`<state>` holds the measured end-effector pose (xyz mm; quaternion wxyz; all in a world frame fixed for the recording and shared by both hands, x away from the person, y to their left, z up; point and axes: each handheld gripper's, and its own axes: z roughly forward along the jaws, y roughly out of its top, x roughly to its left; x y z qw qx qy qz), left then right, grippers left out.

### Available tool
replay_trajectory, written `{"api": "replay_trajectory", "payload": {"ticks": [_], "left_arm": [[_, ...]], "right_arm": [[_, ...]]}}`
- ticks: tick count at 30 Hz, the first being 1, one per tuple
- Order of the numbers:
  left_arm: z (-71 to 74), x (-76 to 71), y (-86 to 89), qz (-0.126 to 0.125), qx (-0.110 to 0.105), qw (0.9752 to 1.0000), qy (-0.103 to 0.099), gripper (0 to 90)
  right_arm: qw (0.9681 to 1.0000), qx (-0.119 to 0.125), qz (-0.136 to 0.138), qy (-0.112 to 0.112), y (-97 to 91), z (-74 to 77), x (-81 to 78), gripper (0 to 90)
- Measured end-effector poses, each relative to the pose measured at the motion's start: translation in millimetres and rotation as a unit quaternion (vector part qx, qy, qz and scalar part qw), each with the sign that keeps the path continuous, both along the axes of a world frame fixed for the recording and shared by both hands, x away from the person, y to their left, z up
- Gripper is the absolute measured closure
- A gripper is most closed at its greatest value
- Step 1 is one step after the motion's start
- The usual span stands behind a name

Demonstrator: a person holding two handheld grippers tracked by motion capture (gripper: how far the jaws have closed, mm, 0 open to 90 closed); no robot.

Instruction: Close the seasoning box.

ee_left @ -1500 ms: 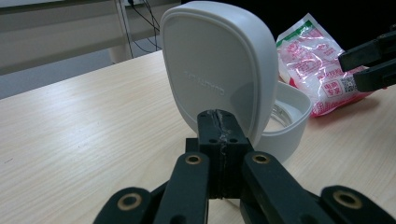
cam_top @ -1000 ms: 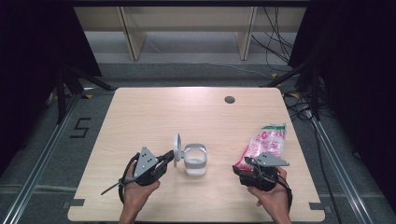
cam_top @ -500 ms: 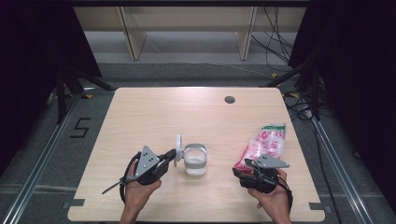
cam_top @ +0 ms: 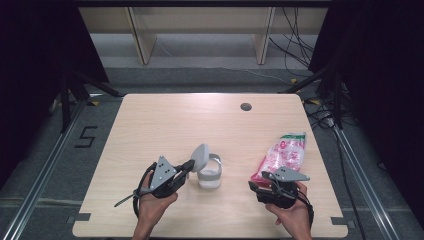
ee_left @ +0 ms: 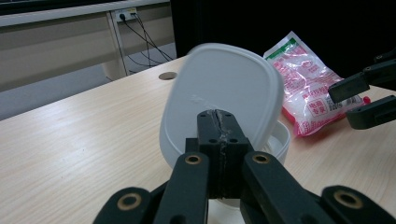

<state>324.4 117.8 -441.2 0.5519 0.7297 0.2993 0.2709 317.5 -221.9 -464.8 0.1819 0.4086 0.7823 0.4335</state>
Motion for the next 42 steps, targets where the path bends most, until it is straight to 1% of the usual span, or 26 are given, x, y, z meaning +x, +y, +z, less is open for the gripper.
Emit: {"api": "replay_trajectory", "payload": {"ticks": [3, 4, 6, 7, 9, 10, 11, 12, 13, 14, 18, 20, 22, 23, 25, 27, 31, 32, 33, 34, 35, 37, 38, 39, 40, 42], "left_arm": [[0.2, -1.2, -2.4, -0.005, 0.0, 1.0, 0.001, 89.2], [0.0, -2.0, -3.7, -0.005, -0.005, 1.0, 0.003, 89.1], [1.0, -2.5, -4.5, -0.009, -0.006, 0.9999, 0.003, 87.5], [1.4, -3.1, -5.0, -0.011, -0.007, 0.9999, 0.005, 86.5], [1.9, -4.5, -5.3, -0.015, -0.009, 0.9998, 0.007, 83.5], [2.0, -4.9, -5.2, -0.019, -0.007, 0.9998, 0.005, 82.0], [1.1, -5.2, -6.4, -0.026, -0.017, 0.9995, 0.007, 80.6], [1.0, -5.7, -6.6, -0.029, -0.018, 0.9993, 0.012, 77.0], [0.6, -5.9, -6.9, -0.032, -0.02, 0.9992, 0.017, 73.2], [0.6, -5.9, -6.6, -0.034, -0.019, 0.9991, 0.018, 71.7], [0.4, -7.4, -5.0, -0.035, -0.02, 0.999, 0.022, 59.7], [-1.3, -7.5, -4.7, -0.034, -0.013, 0.9991, 0.022, 57.8], [-2.5, -8.4, -5.0, -0.038, -0.02, 0.9989, 0.018, 54.8], [-2.6, -10.0, -4.8, -0.035, -0.019, 0.999, 0.021, 53.1], [-2.9, -11.5, -4.2, -0.035, -0.01, 0.9992, 0.017, 50.2], [-4.2, -13.8, -4.4, -0.033, -0.014, 0.9992, 0.02, 46.9], [-4.7, -19.1, -5.1, -0.031, -0.015, 0.9992, 0.019, 42.0], [-4.7, -20.4, -4.9, -0.033, -0.017, 0.9992, 0.015, 41.0], [-4.0, -22.8, -4.4, -0.029, -0.017, 0.9993, 0.018, 40.1], [-3.4, -24.0, -3.6, -0.033, -0.016, 0.9992, 0.016, 39.4], [-3.0, -25.9, -3.3, -0.031, -0.017, 0.9992, 0.017, 38.7], [-3.2, -29.3, -3.3, -0.026, -0.017, 0.9992, 0.024, 36.2], [-3.6, -30.5, -3.6, -0.019, -0.016, 0.9993, 0.026, 35.5], [-3.9, -31.0, -3.3, -0.022, -0.007, 0.9995, 0.022, 34.7], [-4.5, -32.3, -3.7, -0.024, -0.007, 0.9994, 0.024, 34.3], [-5.4, -35.2, -3.6, -0.023, -0.009, 0.9993, 0.03, 33.2]], "right_arm": [[1.0, -0.002, -0.003, 0.002, 0.0, -0.2, -0.5, 40.3], [0.9999, 0.004, 0.004, 0.014, -0.1, -0.1, -0.6, 40.3], [1.0, -0.004, -0.004, -0.002, -0.7, -0.3, -0.6, 40.3], [1.0, -0.002, 0.002, 0.007, -0.5, -0.6, -0.3, 40.3], [0.9999, 0.002, 0.003, 0.011, -1.1, 0.0, -1.0, 40.3], [1.0, -0.009, -0.002, -0.001, -2.5, 0.2, -0.6, 40.3], [1.0, -0.004, -0.003, -0.002, -2.0, -0.6, -0.7, 40.3], [0.9999, -0.014, -0.005, -0.006, -2.6, -1.2, 0.0, 40.3], [0.9999, -0.012, -0.002, 0.006, -1.5, -1.1, -0.9, 40.3], [0.9999, -0.013, -0.001, 0.006, -1.7, -1.1, -1.0, 40.3], [1.0, -0.004, 0.001, 0.009, -1.3, -1.1, -1.8, 40.3], [0.9999, -0.01, -0.003, 0.006, -1.5, -2.1, -1.3, 40.3], [1.0, -0.002, 0.0, 0.006, -1.2, -1.7, -2.0, 40.3], [0.9999, -0.01, -0.001, 0.005, -1.9, -2.0, -1.5, 40.3], [1.0, -0.007, 0.003, 0.006, -1.4, -3.2, -0.9, 40.3], [0.9999, -0.007, 0.01, 0.012, -1.8, -4.8, -0.1, 40.3], [0.9999, -0.011, 0.003, 0.002, -1.3, -6.9, -1.1, 40.2], [0.9998, -0.01, 0.005, 0.014, -0.8, -6.5, -1.9, 40.2], [0.9999, -0.012, 0.007, 0.01, -1.0, -6.4, -2.0, 40.2], [1.0, -0.004, 0.007, 0.006, -0.3, -6.5, -2.5, 40.2], [0.9999, 0.004, 0.004, 0.016, 1.3, -6.8, -3.9, 40.2], [0.9999, -0.014, 0.007, 0.007, -0.2, -7.9, -2.1, 40.1], [0.9998, -0.003, 0.002, 0.019, 2.0, -8.5, -3.7, 40.1], [0.9994, 0.01, 0.013, 0.029, 2.7, -8.3, -4.3, 40.1], [0.9997, -0.012, 0.016, 0.014, 0.4, -8.3, -2.6, 40.1], [0.9997, -0.018, 0.017, 0.006, 0.3, -9.3, -1.3, 40.1]]}}
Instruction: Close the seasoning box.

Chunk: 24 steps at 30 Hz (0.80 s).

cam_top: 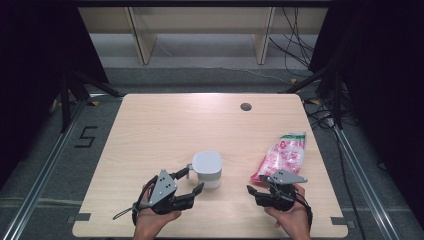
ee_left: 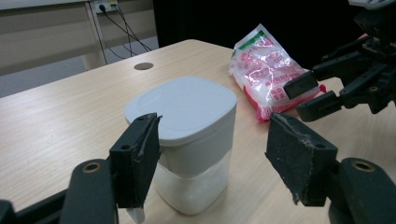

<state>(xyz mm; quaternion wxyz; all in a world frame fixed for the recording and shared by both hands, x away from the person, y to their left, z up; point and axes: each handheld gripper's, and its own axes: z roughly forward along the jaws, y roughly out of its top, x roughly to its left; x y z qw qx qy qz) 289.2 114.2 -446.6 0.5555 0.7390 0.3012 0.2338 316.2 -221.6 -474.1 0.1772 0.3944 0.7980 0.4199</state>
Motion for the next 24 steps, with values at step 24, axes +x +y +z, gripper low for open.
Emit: {"api": "replay_trajectory", "payload": {"ticks": [24], "left_arm": [[-22.3, -17.7, -20.5, -0.016, 0.022, 0.9996, -0.011, 31.0]], "right_arm": [[0.9993, 0.032, 0.003, 0.021, 5.0, -1.1, -7.3, 40.1]]}}
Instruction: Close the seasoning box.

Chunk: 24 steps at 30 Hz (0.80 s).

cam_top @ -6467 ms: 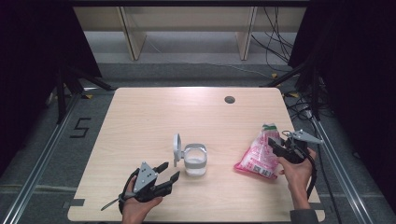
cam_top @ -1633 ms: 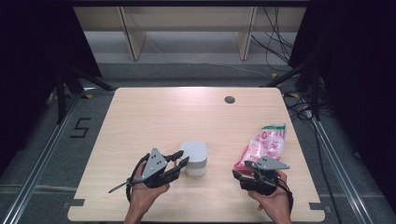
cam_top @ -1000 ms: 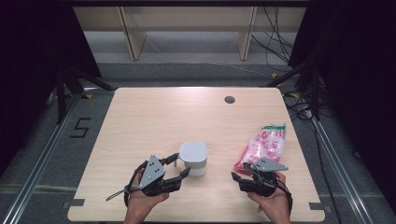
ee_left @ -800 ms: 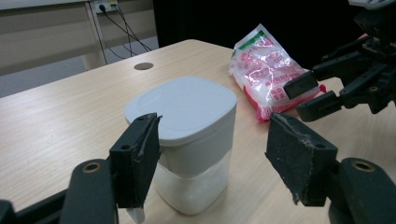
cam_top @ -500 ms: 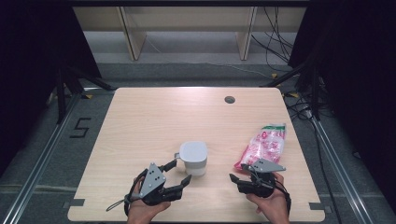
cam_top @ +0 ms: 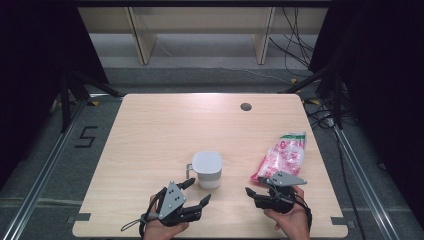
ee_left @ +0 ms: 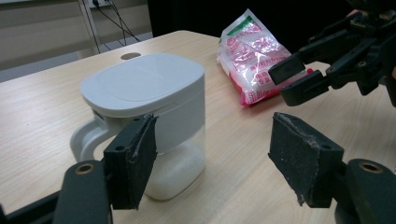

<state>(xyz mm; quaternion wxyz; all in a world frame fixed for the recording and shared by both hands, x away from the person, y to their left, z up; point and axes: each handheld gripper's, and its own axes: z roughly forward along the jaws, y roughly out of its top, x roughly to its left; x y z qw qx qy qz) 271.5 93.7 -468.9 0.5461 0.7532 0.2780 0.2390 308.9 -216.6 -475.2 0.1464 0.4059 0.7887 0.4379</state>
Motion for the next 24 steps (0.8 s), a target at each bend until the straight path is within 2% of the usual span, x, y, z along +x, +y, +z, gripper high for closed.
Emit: {"api": "replay_trajectory", "payload": {"ticks": [1, 2, 3, 5, 6, 7, 9, 10, 11, 12, 13, 14, 15, 16, 17, 19, 20, 21, 22, 23, 24], "left_arm": [[-0.7, -1.3, -0.9, -0.005, 0.0, 1.0, 0.003, 31.0], [-2.2, -2.3, -2.3, 0.0, -0.009, 0.9999, 0.008, 31.0], [-2.3, -1.9, -1.6, -0.002, -0.003, 1.0, 0.005, 31.0], [-4.3, -2.4, -0.8, -0.003, 0.005, 1.0, 0.005, 30.7], [-6.2, -3.6, -1.5, -0.002, -0.003, 0.9999, 0.012, 30.6], [-7.2, -4.2, -1.3, -0.001, -0.004, 0.9999, 0.01, 30.5], [-8.7, -6.7, -0.7, 0.001, 0.004, 0.9999, 0.009, 30.4], [-10.0, -6.9, 0.0, -0.003, 0.011, 0.9999, 0.005, 30.3], [-13.0, -8.0, -1.1, -0.004, 0.004, 0.9999, 0.009, 30.3], [-14.7, -9.6, -0.6, -0.002, 0.01, 0.9998, 0.014, 30.2], [-17.4, -10.4, -1.3, -0.003, 0.002, 0.9998, 0.017, 30.2], [-18.2, -10.4, -0.2, -0.006, 0.013, 0.9998, 0.014, 30.2], [-20.8, -11.1, -1.6, -0.003, 0.003, 0.9997, 0.024, 30.1], [-21.3, -11.6, -0.9, -0.001, 0.013, 0.9996, 0.027, 29.8], [-23.5, -11.6, -1.5, -0.001, 0.007, 0.9996, 0.027, 29.6], [-27.0, -12.3, -1.4, -0.001, 0.013, 0.9993, 0.036, 29.5], [-28.3, -12.1, -0.4, 0.0, 0.018, 0.9992, 0.036, 29.4], [-30.3, -11.4, 0.5, -0.003, 0.015, 0.9994, 0.033, 29.3], [-31.8, -13.0, 1.9, 0.004, 0.017, 0.999, 0.042, 29.3], [-34.1, -13.6, 3.3, 0.007, 0.019, 0.9988, 0.044, 28.9], [-36.3, -12.9, 5.2, 0.0, 0.025, 0.9989, 0.039, 28.5]], "right_arm": [[0.9999, -0.01, -0.003, -0.002, -0.1, -0.4, 0.4, 40.1], [1.0, -0.004, 0.001, 0.002, 0.0, 0.3, -0.5, 40.0], [0.9997, -0.023, 0.003, -0.01, -2.2, 0.3, 1.3, 40.0], [0.9998, -0.021, 0.003, -0.004, -1.0, 0.1, 0.6, 40.0], [0.9999, -0.015, 0.006, -0.003, 0.6, -1.0, 1.0, 40.0], [0.9998, -0.01, 0.015, 0.001, 0.5, -0.5, 0.5, 40.0], [0.9999, -0.009, 0.005, -0.004, 1.8, 0.1, -1.1, 40.0], [0.9998, -0.019, 0.005, -0.002, 1.4, 0.5, -1.3, 40.0], [0.9997, -0.022, 0.006, -0.01, 1.3, 0.5, -1.0, 40.0], [0.9995, -0.023, 0.014, -0.016, 1.2, -0.1, 0.4, 40.0], [0.9995, -0.024, 0.012, -0.016, 1.3, 0.1, -0.4, 40.0], [0.9999, -0.007, 0.003, 0.012, 3.8, 1.6, -5.0, 40.0], [1.0, -0.007, 0.003, 0.005, 3.9, 0.5, -4.8, 39.9], [0.9998, -0.017, 0.008, -0.003, 2.5, -0.3, -3.4, 39.9], [0.9996, -0.024, 0.01, -0.008, 1.6, -0.4, -3.6, 39.8], [0.9996, -0.023, 0.013, -0.009, 1.5, -1.8, -4.5, 39.1], [0.9998, -0.018, 0.008, -0.001, 2.4, -1.8, -6.7, 38.9], [0.9997, -0.019, 0.018, -0.004, 0.7, -1.5, -6.6, 38.6], [0.9997, -0.017, 0.015, 0.01, 1.2, -1.4, -8.6, 38.5], [0.9996, -0.024, 0.011, -0.008, 0.1, -3.2, -7.8, 38.5], [0.9996, -0.025, 0.012, -0.002, -0.7, -3.2, -8.8, 38.2]]}}
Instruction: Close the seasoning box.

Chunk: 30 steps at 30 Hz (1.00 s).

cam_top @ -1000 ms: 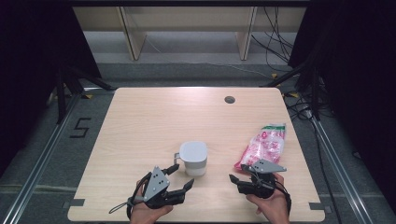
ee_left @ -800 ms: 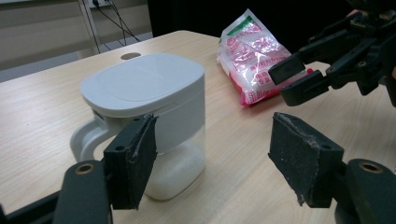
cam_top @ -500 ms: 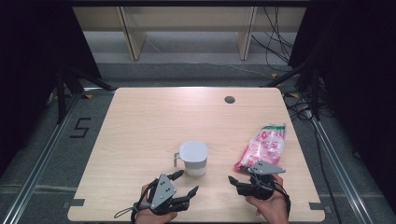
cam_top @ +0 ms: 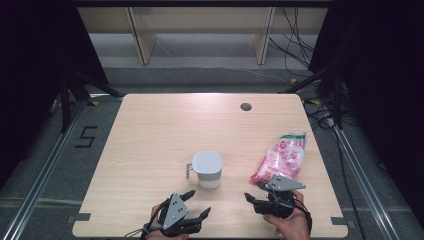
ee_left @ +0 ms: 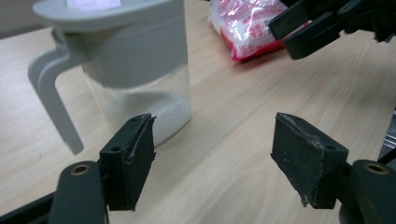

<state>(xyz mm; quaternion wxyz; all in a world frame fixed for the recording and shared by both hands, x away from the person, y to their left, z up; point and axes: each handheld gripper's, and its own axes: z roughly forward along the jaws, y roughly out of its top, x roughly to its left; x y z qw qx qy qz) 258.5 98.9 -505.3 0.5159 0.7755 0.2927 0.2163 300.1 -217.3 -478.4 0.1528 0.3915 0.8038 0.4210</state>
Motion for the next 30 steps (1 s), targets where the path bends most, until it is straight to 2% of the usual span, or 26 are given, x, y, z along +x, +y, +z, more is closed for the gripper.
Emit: {"api": "replay_trajectory", "payload": {"ticks": [1, 2, 3, 4, 5, 6, 7, 8, 9, 10, 11, 13, 14, 15, 18, 19, 21, 23, 24, 26, 27, 28, 30], "left_arm": [[-2.1, -1.6, 1.2, 0.002, 0.008, 1.0, 0.003, 28.5], [-5.9, -3.4, -0.1, 0.008, -0.007, 0.9998, 0.017, 28.5], [-6.6, -3.6, 1.7, 0.009, 0.004, 0.9998, 0.016, 28.5], [-9.1, -3.2, 0.1, 0.012, -0.009, 0.9997, 0.017, 28.5], [-8.5, -3.2, 1.3, 0.008, 0.003, 0.9998, 0.02, 28.5], [-9.1, -3.4, 0.2, 0.005, -0.005, 0.9997, 0.024, 28.5], [-8.1, -3.1, 0.9, 0.002, 0.007, 0.9999, 0.015, 28.5], [-8.1, -3.6, 0.5, 0.004, 0.007, 0.9998, 0.018, 28.5], [-8.1, -3.8, 0.0, 0.004, 0.005, 0.9998, 0.018, 28.5], [-8.3, -3.8, -0.2, 0.004, 0.005, 0.9998, 0.02, 28.4], [-9.1, -3.4, -0.2, 0.004, 0.004, 0.9998, 0.02, 28.4], [-10.0, -2.8, 0.1, 0.003, 0.0, 0.9996, 0.028, 28.1], [-9.7, -2.6, 1.1, 0.003, 0.005, 0.9996, 0.026, 28.0], [-9.9, -2.5, 0.8, 0.002, 0.002, 0.9996, 0.028, 27.9], [-9.9, -1.8, 0.8, -0.002, 0.007, 0.9997, 0.025, 27.6], [-9.5, -1.3, 2.3, -0.003, 0.02, 0.9995, 0.023, 27.6], [-10.9, -2.0, 0.7, 0.0, 0.006, 0.9995, 0.033, 27.5], [-9.9, -2.1, 1.3, 0.002, 0.009, 0.9995, 0.03, 27.5], [-9.7, -1.9, 1.6, 0.002, 0.01, 0.9995, 0.028, 27.5], [-9.5, -2.1, 1.8, 0.003, 0.005, 0.9994, 0.033, 27.5], [-8.8, 0.0, 3.8, -0.004, 0.017, 0.9997, 0.019, 27.5], [-9.3, -1.1, 2.7, 0.001, 0.004, 0.9996, 0.029, 27.5], [-9.6, -1.4, 2.4, 0.005, -0.003, 0.9995, 0.032, 27.5]], "right_arm": [[0.9997, 0.015, -0.003, 0.017, 1.7, 0.3, -3.4, 37.6], [1.0, -0.006, 0.004, 0.001, -1.7, -0.2, -1.7, 37.4], [1.0, -0.004, 0.007, -0.001, -1.8, -1.2, -2.7, 37.3], [0.9998, 0.007, 0.014, 0.013, -0.7, -1.5, -4.8, 37.0], [0.9999, 0.003, 0.008, 0.01, -0.2, -2.8, -6.1, 36.6], [0.9995, 0.004, 0.023, 0.02, -1.2, -2.7, -7.3, 36.1], [0.9998, -0.009, 0.015, 0.009, -2.2, -3.2, -8.8, 35.8], [0.9996, -0.008, 0.018, 0.02, -1.8, -4.0, -10.0, 35.6], [0.9996, -0.011, 0.022, 0.016, -2.6, -4.4, -11.0, 35.5], [0.9996, -0.003, 0.019, 0.02, -1.2, -5.5, -12.9, 35.3], [0.9994, -0.015, 0.022, 0.021, -2.8, -5.3, -13.0, 35.1], [0.9993, -0.009, 0.029, 0.022, -2.5, -7.5, -14.2, 34.9], [0.9992, -0.016, 0.025, 0.027, -2.5, -7.6, -15.2, 34.9], [0.9993, -0.013, 0.026, 0.021, -2.5, -7.9, -16.5, 34.9], [0.9992, -0.011, 0.023, 0.031, -2.0, -7.6, -20.1, 34.9], [0.9992, -0.016, 0.028, 0.023, -3.7, -7.6, -19.6, 34.8], [0.9993, -0.014, 0.026, 0.024, -3.7, -8.8, -21.1, 34.9], [0.9994, -0.016, 0.024, 0.02, -4.9, -8.5, -22.3, 34.9], [0.9993, -0.012, 0.022, 0.026, -4.0, -9.3, -23.3, 34.9], [0.9993, -0.015, 0.024, 0.023, -5.8, -8.7, -23.9, 34.9], [0.9992, -0.01, 0.028, 0.027, -6.0, -8.3, -24.5, 34.8], [0.9992, -0.012, 0.024, 0.03, -6.0, -8.3, -25.3, 34.9], [0.9991, -0.014, 0.032, 0.026, -6.6, -9.9, -23.7, 34.9]]}}
